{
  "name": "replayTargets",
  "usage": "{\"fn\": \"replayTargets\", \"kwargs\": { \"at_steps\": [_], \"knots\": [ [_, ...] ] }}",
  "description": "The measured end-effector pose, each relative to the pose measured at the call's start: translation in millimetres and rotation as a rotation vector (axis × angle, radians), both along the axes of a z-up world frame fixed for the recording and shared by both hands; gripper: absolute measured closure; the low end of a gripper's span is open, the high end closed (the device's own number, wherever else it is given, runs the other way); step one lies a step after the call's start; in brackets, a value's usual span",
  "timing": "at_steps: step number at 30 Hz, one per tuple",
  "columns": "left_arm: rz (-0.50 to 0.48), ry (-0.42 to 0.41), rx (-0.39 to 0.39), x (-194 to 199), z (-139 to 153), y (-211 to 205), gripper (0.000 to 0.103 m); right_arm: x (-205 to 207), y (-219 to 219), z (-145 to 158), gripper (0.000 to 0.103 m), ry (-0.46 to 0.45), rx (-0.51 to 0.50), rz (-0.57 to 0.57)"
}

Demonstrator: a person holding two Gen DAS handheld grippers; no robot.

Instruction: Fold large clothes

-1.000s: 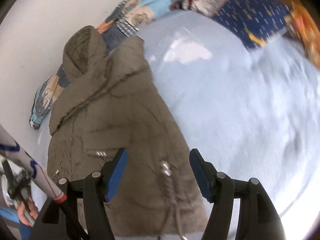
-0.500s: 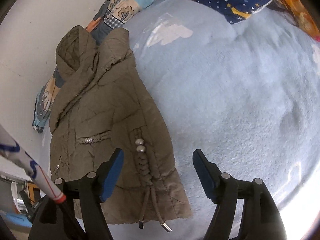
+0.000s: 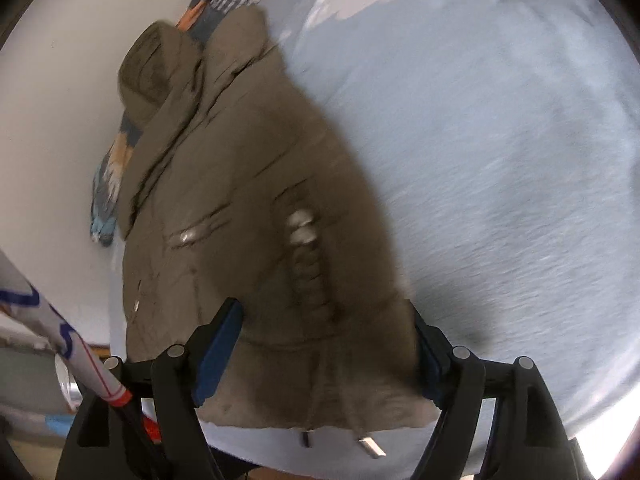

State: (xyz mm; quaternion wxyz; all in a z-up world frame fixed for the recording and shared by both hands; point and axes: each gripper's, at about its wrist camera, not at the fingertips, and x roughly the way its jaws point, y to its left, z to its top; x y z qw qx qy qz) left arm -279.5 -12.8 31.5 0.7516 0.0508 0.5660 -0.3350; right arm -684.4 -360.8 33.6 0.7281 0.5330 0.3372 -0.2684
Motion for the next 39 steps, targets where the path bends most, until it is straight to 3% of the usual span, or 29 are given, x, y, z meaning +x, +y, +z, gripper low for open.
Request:
{"fn": "replayTargets", "kwargs": {
  "at_steps": [1,2,4,5,11,17,20,23,25,27,28,29,31,34,39],
  "knots": [
    [-0.001,-0.012,0.011,-1,0,-2,0.036,4,4,5,0.026,0.012,-0.036,0.016],
    [-0.003,-0.024,0.022,-2,-1,-3,0.036,8,8,8,0.04,0.042,-0.074,0.03],
    [-0.015,-0.061,0.052,-7,-1,-7,0.036,14,13,11,0.057,0.109,-0.131,0.053],
    [-0.02,-0.075,0.062,-7,-1,-9,0.036,16,15,12,0.061,0.134,-0.153,0.061],
    [-0.024,-0.1,0.077,-8,-5,-10,0.03,30,24,14,0.061,0.226,-0.24,0.117],
    [0.0,-0.087,0.019,-6,-13,-10,0.018,33,23,9,0.058,0.246,-0.245,0.113],
    [-0.028,-0.097,0.057,-9,-15,-17,0.012,35,22,7,0.057,0.238,-0.233,0.101],
    [-0.045,-0.149,0.089,-14,-15,-25,0.012,34,19,3,0.057,0.215,-0.217,0.092],
    [-0.053,-0.17,0.091,-15,-13,-25,0.02,31,17,1,0.057,0.192,-0.203,0.073],
    [-0.059,-0.193,0.079,-18,-8,-23,0.033,29,18,0,0.057,0.178,-0.193,0.06],
    [-0.065,-0.202,0.074,-19,-5,-22,0.044,30,17,1,0.057,0.18,-0.192,0.059],
    [-0.073,-0.213,0.065,-21,-2,-22,0.055,31,18,2,0.059,0.186,-0.197,0.055],
    [-0.097,-0.272,0.081,-29,6,-22,0.064,34,27,10,0.068,0.224,-0.251,0.073],
    [-0.12,-0.326,0.093,-38,15,-20,0.07,45,46,24,0.08,0.288,-0.366,0.105],
    [-0.125,-0.329,0.1,-40,25,-14,0.073,44,61,34,0.083,0.271,-0.4,0.125]
  ]
}}
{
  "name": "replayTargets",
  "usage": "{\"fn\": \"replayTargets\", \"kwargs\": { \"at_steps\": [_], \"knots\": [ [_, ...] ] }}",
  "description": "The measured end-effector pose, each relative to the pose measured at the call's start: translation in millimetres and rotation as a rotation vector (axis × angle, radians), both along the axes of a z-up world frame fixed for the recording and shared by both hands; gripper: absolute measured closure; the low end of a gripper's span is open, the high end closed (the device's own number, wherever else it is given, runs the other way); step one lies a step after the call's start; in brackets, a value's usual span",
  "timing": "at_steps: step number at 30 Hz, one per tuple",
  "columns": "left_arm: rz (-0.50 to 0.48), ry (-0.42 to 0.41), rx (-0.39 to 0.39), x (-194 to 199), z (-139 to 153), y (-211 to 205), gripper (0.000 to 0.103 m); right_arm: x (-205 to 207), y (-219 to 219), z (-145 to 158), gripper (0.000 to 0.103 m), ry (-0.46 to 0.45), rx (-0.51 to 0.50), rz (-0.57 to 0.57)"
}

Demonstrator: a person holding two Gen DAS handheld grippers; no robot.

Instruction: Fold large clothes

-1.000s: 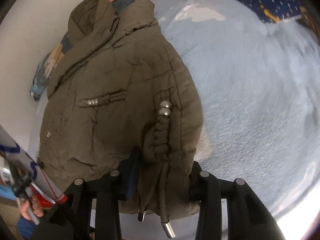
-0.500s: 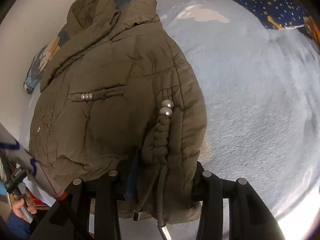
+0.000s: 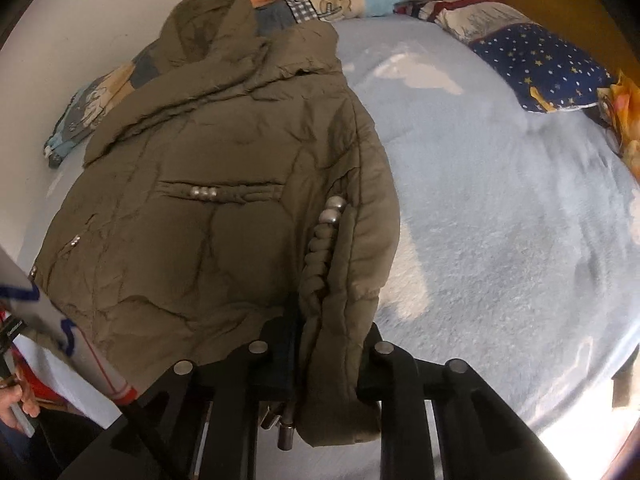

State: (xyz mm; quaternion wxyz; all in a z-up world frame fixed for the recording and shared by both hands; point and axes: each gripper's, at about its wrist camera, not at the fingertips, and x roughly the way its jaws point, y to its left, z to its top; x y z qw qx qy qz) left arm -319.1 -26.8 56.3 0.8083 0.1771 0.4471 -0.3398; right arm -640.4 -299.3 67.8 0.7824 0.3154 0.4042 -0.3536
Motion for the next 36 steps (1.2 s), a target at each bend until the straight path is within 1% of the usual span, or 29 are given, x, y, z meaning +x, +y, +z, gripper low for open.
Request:
{"fn": "replayTargets", "kwargs": {
  "at_steps": [4,6,7,8,9,11,12,13,14,17,19,20,21,22,23,25,26,27,29,30,33,36],
  "knots": [
    [0.0,-0.019,0.011,-7,7,6,0.073,-6,12,4,0.083,-0.019,0.019,0.019],
    [0.003,-0.032,0.025,-7,5,4,0.072,-6,15,4,0.084,-0.015,0.014,0.022],
    [0.014,-0.036,0.037,-5,3,3,0.066,-7,15,4,0.084,-0.008,0.012,0.017],
    [0.028,-0.033,0.047,-2,1,3,0.057,-8,12,3,0.083,-0.007,0.016,0.009],
    [0.043,-0.024,0.048,0,0,3,0.054,-10,8,1,0.081,-0.013,0.028,-0.003],
    [0.08,-0.011,0.027,7,3,10,0.05,-15,0,-2,0.072,-0.03,0.062,-0.032],
    [0.096,-0.013,0.007,9,7,13,0.048,-19,-4,-2,0.069,-0.046,0.084,-0.049],
    [0.117,-0.023,-0.012,12,12,17,0.044,-23,-6,-1,0.063,-0.06,0.096,-0.062],
    [0.14,-0.04,-0.026,13,17,20,0.042,-28,-9,2,0.058,-0.079,0.102,-0.083],
    [0.193,-0.124,-0.064,13,34,28,0.039,-43,-13,13,0.05,-0.109,0.091,-0.134],
    [0.199,-0.2,-0.084,7,45,27,0.038,-54,-11,25,0.046,-0.096,0.03,-0.191],
    [0.191,-0.225,-0.089,3,49,24,0.036,-57,-9,32,0.046,-0.081,-0.022,-0.211],
    [0.169,-0.252,-0.103,-5,54,18,0.035,-58,-4,42,0.046,-0.06,-0.095,-0.229],
    [0.148,-0.263,-0.115,-11,57,12,0.031,-55,0,50,0.045,-0.056,-0.145,-0.227],
    [0.122,-0.265,-0.125,-18,59,7,0.029,-49,5,59,0.043,-0.063,-0.197,-0.205],
    [0.056,-0.259,-0.126,-34,59,-12,0.029,-34,15,67,0.04,-0.079,-0.247,-0.141],
    [0.025,-0.252,-0.119,-41,57,-21,0.029,-22,20,67,0.035,-0.077,-0.251,-0.088],
    [-0.024,-0.239,-0.103,-52,53,-35,0.029,-12,25,64,0.035,-0.07,-0.243,-0.049],
    [-0.088,-0.211,-0.08,-65,44,-53,0.029,10,32,54,0.035,-0.06,-0.209,0.022],
    [-0.121,-0.204,-0.054,-74,36,-64,0.029,18,34,49,0.035,-0.052,-0.192,0.046],
    [-0.163,-0.176,0.002,-84,16,-87,0.029,37,38,33,0.035,-0.001,-0.167,0.082],
    [-0.167,-0.133,0.051,-86,-2,-102,0.029,43,35,18,0.035,0.046,-0.12,0.09]
  ]
}}
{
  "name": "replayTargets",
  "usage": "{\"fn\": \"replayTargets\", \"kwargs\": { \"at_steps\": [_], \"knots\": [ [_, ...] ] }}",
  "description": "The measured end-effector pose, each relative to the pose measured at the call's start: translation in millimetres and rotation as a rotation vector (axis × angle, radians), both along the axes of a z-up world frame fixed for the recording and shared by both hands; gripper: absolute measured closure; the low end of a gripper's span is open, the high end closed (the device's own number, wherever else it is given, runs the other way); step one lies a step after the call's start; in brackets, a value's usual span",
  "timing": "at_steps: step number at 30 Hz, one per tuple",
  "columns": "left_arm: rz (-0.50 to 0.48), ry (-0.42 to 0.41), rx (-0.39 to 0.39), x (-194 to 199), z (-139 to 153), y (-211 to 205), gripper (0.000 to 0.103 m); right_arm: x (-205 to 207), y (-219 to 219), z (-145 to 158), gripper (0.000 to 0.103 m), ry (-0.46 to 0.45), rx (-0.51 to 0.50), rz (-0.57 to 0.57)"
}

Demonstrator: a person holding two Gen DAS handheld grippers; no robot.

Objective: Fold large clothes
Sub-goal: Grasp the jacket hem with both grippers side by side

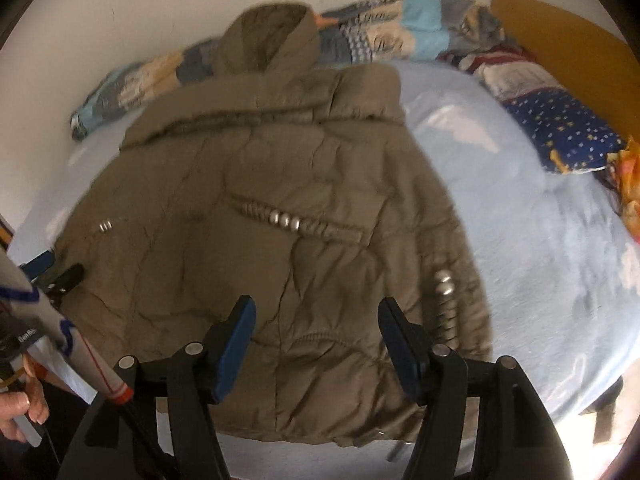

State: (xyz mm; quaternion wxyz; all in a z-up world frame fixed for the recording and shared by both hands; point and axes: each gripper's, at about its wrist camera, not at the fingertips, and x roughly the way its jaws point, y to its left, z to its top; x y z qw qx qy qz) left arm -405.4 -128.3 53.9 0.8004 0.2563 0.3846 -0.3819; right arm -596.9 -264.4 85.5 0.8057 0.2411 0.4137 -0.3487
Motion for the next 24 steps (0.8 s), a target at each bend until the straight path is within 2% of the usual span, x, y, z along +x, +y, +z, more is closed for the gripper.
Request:
{"fn": "replayTargets", "kwargs": {
  "at_steps": [4,8,14,24],
  "knots": [
    [0.028,0.018,0.028,0,-14,-9,0.026,-1,-4,-22,0.033,0.046,0.062,-0.013],
    [0.043,-0.006,0.044,-2,-23,-15,0.018,6,0,-30,0.025,0.076,0.051,0.004],
    [0.058,0.0,0.043,6,-27,-12,0.011,7,0,-36,0.021,0.093,0.054,0.012],
    [0.059,0.002,0.043,8,-27,-11,0.01,11,2,-38,0.02,0.107,0.047,0.013]
  ]
}}
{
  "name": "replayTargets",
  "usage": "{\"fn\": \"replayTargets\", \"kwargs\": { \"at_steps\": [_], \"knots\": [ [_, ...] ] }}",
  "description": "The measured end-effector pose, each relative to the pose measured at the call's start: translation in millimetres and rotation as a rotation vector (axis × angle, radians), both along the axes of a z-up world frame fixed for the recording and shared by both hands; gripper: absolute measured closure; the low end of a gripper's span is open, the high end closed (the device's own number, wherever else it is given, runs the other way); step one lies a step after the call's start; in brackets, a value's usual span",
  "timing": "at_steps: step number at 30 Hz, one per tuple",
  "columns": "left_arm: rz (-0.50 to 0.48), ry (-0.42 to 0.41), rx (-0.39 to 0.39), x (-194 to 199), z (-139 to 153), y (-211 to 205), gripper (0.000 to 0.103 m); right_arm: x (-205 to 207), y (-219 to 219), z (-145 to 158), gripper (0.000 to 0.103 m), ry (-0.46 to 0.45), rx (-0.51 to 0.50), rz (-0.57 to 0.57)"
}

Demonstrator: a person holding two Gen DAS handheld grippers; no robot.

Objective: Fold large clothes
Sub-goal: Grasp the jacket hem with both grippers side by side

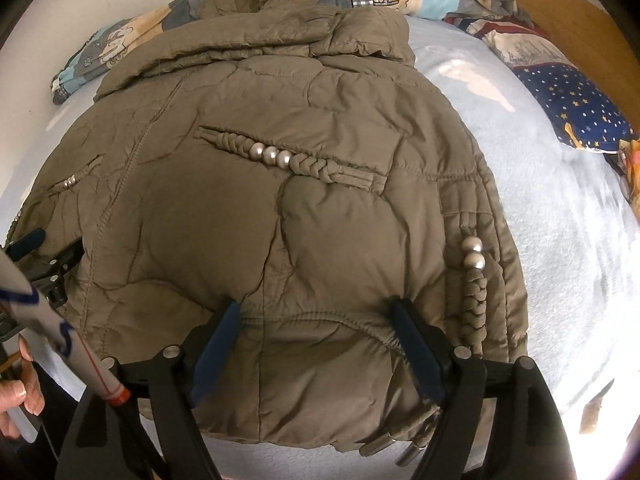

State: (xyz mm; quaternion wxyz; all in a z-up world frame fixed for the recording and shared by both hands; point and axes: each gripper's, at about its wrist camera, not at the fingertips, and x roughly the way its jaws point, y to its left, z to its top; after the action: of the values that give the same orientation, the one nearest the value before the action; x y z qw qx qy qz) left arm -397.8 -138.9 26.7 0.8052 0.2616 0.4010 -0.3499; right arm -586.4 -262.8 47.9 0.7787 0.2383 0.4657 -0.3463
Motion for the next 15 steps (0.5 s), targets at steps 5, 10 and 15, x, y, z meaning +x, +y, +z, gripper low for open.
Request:
{"fn": "replayTargets", "kwargs": {
  "at_steps": [5,10,15],
  "knots": [
    [0.001,-0.004,0.002,-0.1,-0.6,0.2,0.008,0.2,0.2,0.0,0.019,0.002,-0.001,0.002],
    [0.008,-0.006,0.005,-0.2,-1.5,-1.2,0.007,0.3,0.4,-0.2,0.019,0.003,-0.001,0.0],
    [0.016,-0.01,0.012,-0.7,-2.3,-2.6,0.006,0.8,0.1,-0.5,0.018,0.006,0.0,-0.003]
  ]
}}
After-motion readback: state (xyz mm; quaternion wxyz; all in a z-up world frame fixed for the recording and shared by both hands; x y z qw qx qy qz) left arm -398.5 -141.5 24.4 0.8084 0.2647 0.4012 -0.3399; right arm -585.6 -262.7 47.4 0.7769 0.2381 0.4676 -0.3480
